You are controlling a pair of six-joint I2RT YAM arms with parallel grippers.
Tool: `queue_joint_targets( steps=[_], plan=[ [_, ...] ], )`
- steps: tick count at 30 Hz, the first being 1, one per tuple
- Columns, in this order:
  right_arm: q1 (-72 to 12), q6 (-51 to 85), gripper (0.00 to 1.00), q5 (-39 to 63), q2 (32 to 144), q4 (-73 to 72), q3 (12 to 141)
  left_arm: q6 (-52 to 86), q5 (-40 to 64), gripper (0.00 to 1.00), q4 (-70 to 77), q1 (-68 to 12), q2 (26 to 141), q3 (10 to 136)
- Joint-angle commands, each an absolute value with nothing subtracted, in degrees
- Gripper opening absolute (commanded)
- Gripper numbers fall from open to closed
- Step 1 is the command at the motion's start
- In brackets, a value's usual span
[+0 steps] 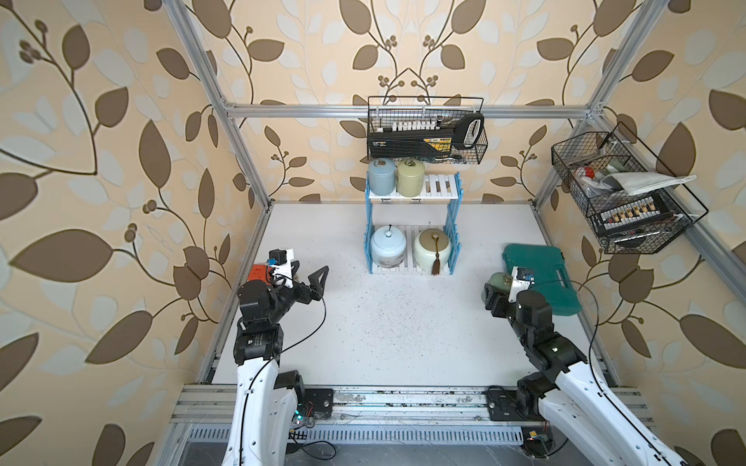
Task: Remove the tea canisters from the shelf
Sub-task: Place the tea canister at the center of the board.
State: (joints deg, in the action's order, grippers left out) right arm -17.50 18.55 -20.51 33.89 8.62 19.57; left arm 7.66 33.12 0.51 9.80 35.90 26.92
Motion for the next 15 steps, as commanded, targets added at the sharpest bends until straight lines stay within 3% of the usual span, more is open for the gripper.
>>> queue_joint_targets(
  steps=[1, 15],
  plan=[
    [-17.40, 21.21, 0.00, -23.60, 31.24, 0.41, 18.22, 8.09, 33.49, 0.99, -1.43, 10.36, 37.11, 29.17],
    [-17.40, 25.00, 0.00, -23.74, 35.00, -3.22, 14.74, 9.08, 34.37, 0.99, 0.48, 13.18, 40.07, 27.91]
  ],
)
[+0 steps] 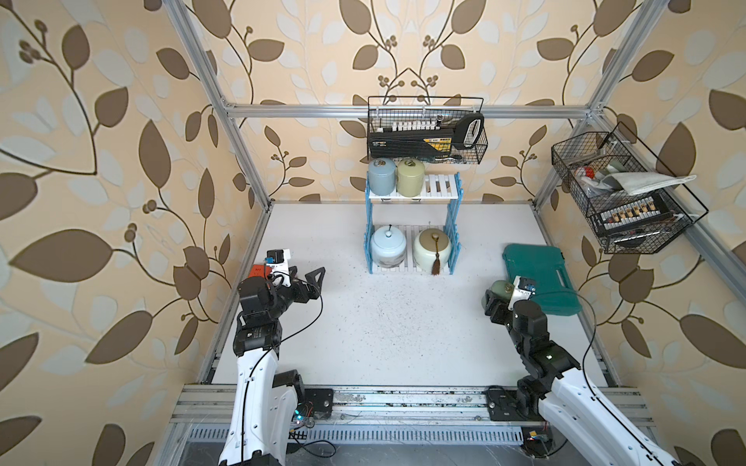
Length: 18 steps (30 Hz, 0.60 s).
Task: Remove the tea canisters from the shelf
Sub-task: Place the tea canister at the center of the board.
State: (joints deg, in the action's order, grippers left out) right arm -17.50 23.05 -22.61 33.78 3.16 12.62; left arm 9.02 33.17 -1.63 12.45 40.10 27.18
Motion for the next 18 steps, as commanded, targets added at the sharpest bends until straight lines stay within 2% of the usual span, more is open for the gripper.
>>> queue_joint_targets(
  steps=[1, 7, 13, 18],
  plan=[
    [-17.40, 25.87, 0.00, -23.44, 36.52, -3.08, 15.14, 9.03, 34.45, 0.99, 0.66, 13.27, 40.08, 27.76],
    [-17.40, 29.86, 0.01, -23.08, 45.12, -3.10, 15.71, 8.82, 34.48, 0.99, 1.39, 13.32, 40.25, 27.27],
    [-17.40, 31.11, 0.06, -23.47, 47.40, -3.34, 15.47, 8.89, 34.63, 0.99, 2.00, 13.19, 40.30, 26.94],
    [-17.40, 31.11, 0.33, -23.28, 47.19, -2.34, 15.82, 8.93, 34.72, 0.99, 2.26, 13.17, 40.43, 26.81]
  ],
)
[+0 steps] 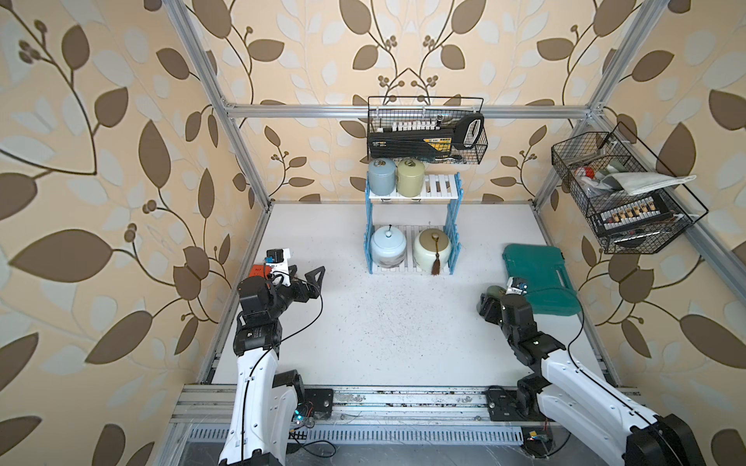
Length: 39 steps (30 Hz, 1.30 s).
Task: Remove the tea canisters from the shelf
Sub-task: Place the tea canister at the center of the board.
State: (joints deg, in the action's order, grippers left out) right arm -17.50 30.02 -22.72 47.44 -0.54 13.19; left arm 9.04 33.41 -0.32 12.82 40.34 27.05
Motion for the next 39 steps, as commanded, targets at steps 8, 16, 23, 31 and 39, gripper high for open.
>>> queue_joint_targets(
  steps=[8, 16, 23, 31, 39],
  plan=[
    [-17.45, 29.98, 0.59, -22.86, 45.19, -0.19, 17.20, 8.63, 34.72, 0.99, 2.46, 12.61, 40.17, 26.98],
    [-17.40, 29.49, 0.84, -21.30, 44.06, 2.75, 18.18, 8.54, 34.38, 0.99, 3.42, 11.45, 39.55, 26.81],
    [-17.40, 29.16, 0.99, -21.25, 41.67, 4.93, 18.73, 8.55, 34.19, 0.99, 4.52, 10.18, 38.50, 26.59],
    [-17.42, 23.97, 0.99, -20.48, 39.99, 9.68, 24.53, 8.62, 34.62, 0.99, 5.27, 9.53, 36.88, 26.63],
    [-17.41, 16.69, 0.99, -14.77, 44.12, 11.50, 34.59, 7.63, 35.07, 0.99, 5.18, 8.79, 35.38, 27.75]
  ],
)
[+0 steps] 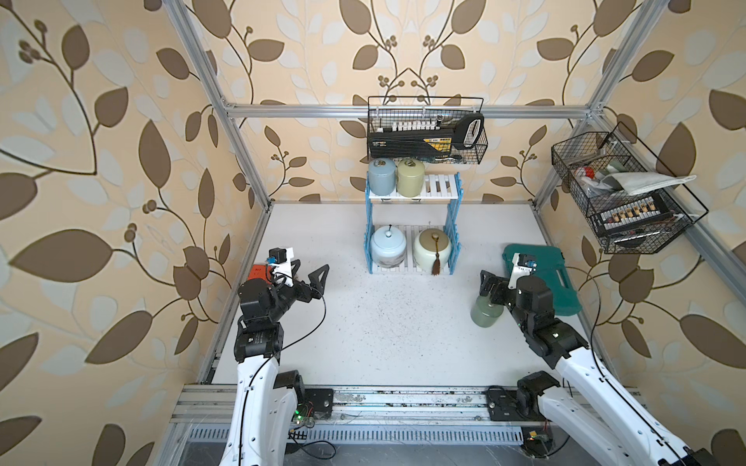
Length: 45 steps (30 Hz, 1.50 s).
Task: Remove the tea canisters from the shelf
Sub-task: Place the tea canister at the center of the board, then pick up the tea canister from the shelf.
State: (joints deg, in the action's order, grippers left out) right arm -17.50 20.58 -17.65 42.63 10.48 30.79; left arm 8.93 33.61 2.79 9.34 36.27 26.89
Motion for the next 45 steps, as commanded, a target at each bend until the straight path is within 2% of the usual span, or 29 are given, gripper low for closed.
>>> queue_joint_targets(
  steps=[1, 16, 26, 45],
  plan=[
    [-17.40, 15.73, 0.99, -14.08, 45.35, 11.60, 36.31, 7.30, 35.07, 0.99, 5.32, 8.59, 35.04, 27.60],
    [-17.64, 6.59, 0.99, 6.40, 68.73, 9.52, 65.56, 5.06, 38.31, 0.99, 6.33, 7.20, 31.29, 26.58],
    [-19.20, 0.09, 0.99, 15.46, 85.65, 8.73, 85.76, 4.55, 38.23, 0.99, 7.73, 7.02, 30.15, 25.97],
    [-21.22, -1.05, 0.99, 20.72, 113.35, 11.86, 118.16, 5.80, 38.32, 0.99, 9.22, 7.60, 29.97, 25.43]
  ],
)
